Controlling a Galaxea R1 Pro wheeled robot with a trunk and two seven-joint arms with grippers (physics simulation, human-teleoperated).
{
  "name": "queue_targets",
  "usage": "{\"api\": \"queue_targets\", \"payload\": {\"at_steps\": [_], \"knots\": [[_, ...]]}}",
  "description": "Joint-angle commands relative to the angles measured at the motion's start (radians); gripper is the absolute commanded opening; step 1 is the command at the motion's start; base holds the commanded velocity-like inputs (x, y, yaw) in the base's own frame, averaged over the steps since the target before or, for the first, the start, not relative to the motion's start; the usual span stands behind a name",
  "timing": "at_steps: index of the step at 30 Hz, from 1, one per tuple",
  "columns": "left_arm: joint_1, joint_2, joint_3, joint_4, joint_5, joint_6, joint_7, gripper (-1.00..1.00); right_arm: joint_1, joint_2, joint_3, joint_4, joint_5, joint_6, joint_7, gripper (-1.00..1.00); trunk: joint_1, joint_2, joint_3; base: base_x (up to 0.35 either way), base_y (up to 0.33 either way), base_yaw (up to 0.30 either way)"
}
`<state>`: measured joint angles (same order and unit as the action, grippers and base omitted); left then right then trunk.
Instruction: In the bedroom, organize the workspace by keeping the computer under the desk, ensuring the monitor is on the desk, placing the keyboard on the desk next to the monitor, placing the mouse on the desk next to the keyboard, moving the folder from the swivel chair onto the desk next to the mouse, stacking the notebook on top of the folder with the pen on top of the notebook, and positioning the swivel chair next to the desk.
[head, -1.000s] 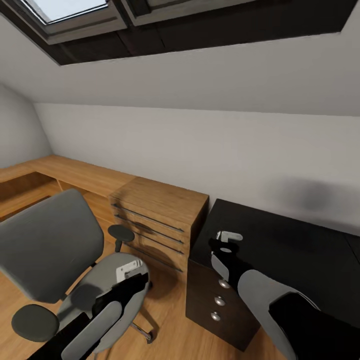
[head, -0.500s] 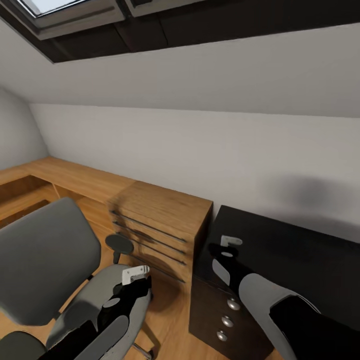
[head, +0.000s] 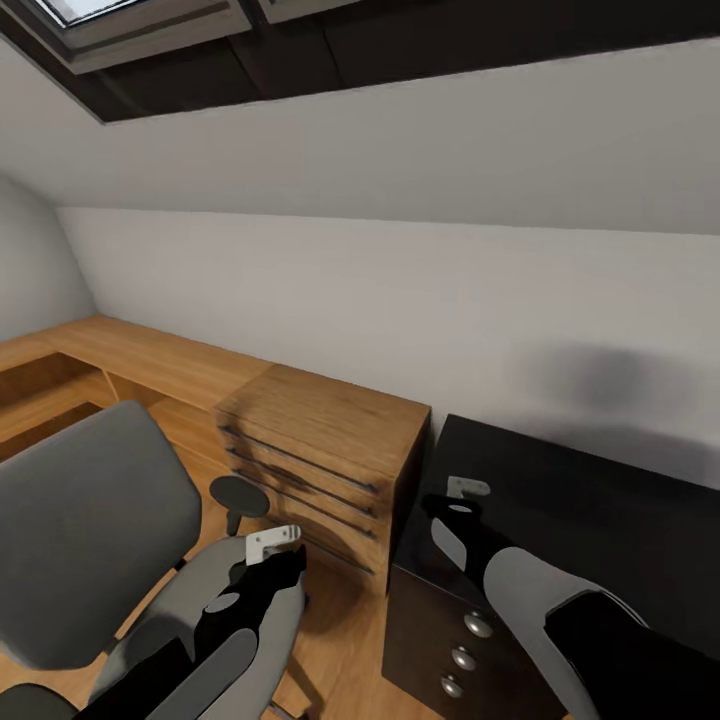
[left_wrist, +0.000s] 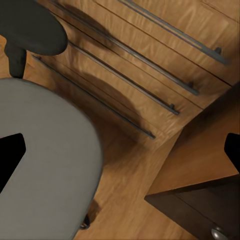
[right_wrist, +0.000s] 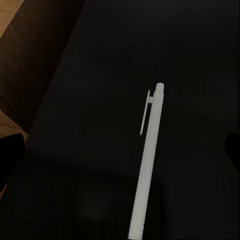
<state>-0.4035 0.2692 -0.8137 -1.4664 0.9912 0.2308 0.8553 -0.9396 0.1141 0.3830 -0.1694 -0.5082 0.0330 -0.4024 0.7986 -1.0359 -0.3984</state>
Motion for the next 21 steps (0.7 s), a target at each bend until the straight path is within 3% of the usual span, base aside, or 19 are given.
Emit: {"api": "queue_targets", "payload": {"at_steps": [1, 9, 18, 21], "knots": [[-0.001, 0.001, -0.003, -0.004, 0.003, 0.004, 0.007, 1.00, -0.001, -0.005, 0.008, -0.001, -0.011, 0.011, -0.006, 1.00, 0.004, -0.008, -0.004, 0.001, 0.001, 0.000], [-0.001, 0.001, -0.005, -0.009, 0.004, 0.004, 0.008, 1.00, -0.001, -0.037, 0.006, -0.001, -0.037, 0.028, -0.006, 1.00, 0.035, -0.064, -0.029, 0.000, 0.000, 0.000], [-0.001, -0.001, -0.008, -0.009, 0.004, 0.004, 0.008, 1.00, -0.001, -0.040, 0.005, -0.001, -0.038, 0.042, -0.005, 1.00, 0.069, -0.127, -0.058, 0.000, 0.000, 0.000], [-0.001, -0.001, -0.008, -0.009, 0.004, 0.004, 0.008, 1.00, -0.001, -0.040, 0.005, -0.001, -0.038, 0.042, -0.006, 1.00, 0.069, -0.127, -0.058, 0.000, 0.000, 0.000]]}}
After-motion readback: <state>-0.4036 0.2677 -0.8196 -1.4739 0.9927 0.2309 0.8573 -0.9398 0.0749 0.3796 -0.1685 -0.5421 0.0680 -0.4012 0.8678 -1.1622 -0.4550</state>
